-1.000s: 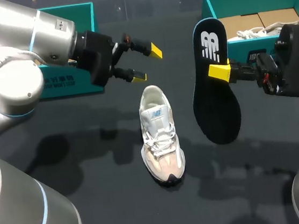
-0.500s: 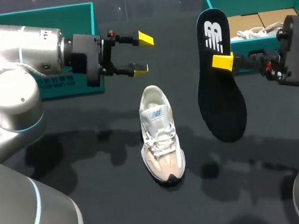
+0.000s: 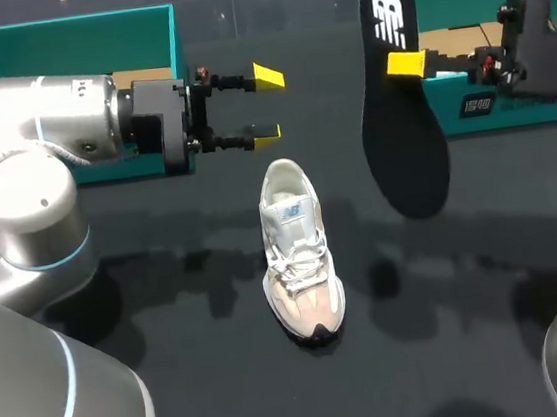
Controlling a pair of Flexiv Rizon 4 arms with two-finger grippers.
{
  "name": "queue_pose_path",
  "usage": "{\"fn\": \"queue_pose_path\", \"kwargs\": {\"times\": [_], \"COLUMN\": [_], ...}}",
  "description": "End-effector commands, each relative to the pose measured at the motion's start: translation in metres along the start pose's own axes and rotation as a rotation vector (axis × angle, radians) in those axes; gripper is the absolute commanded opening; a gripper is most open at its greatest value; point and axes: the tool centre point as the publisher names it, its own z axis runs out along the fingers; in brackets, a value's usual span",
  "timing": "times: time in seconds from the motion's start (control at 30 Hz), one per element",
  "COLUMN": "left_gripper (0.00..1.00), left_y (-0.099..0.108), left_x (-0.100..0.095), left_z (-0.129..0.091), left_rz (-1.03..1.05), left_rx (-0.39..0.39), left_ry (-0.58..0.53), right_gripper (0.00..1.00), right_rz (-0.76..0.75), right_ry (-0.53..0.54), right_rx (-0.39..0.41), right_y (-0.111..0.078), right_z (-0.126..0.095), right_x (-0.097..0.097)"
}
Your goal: Take the shoe out of the shoebox, open the shoe tongue, remove and reinsert the insole, then place the shoe into the shoebox
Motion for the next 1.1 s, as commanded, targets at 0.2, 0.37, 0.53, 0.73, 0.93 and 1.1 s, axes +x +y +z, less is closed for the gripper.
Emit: {"fn": "queue_pose_path", "kwargs": {"times": [0.2, 0.37, 0.53, 0.73, 0.93, 1.1], "left_gripper": [1.0, 1.0, 1.0, 1.0, 1.0, 1.0], "left_y": [0.001, 0.001, 0.001, 0.008, 0.026, 0.037], "left_x": [0.0, 0.0, 0.0, 0.0, -0.004, -0.01], "left_z": [0.001, 0.001, 0.001, 0.005, 0.006, 0.005], "left_rz": [0.001, 0.001, 0.001, 0.034, 0.036, 0.072], "left_rx": [0.001, 0.001, 0.001, 0.005, 0.032, 0.049], "left_ry": [0.0, 0.0, 0.0, -0.009, -0.084, -0.086], "right_gripper": [0.0, 0.0, 0.0, 0.0, 0.0, 0.0], "right_rz": [0.063, 0.175, 0.207, 0.207, 0.382, 0.467], "right_ry": [-0.04, -0.031, -0.03, -0.03, -0.065, -0.146], "right_rx": [0.028, 0.052, 0.052, 0.052, 0.138, 0.146], "right_y": [0.017, 0.019, 0.019, 0.019, 0.029, 0.025], "right_z": [0.022, 0.029, 0.029, 0.029, 0.063, 0.064], "right_x": [-0.039, -0.077, -0.087, -0.087, -0.111, -0.118]}}
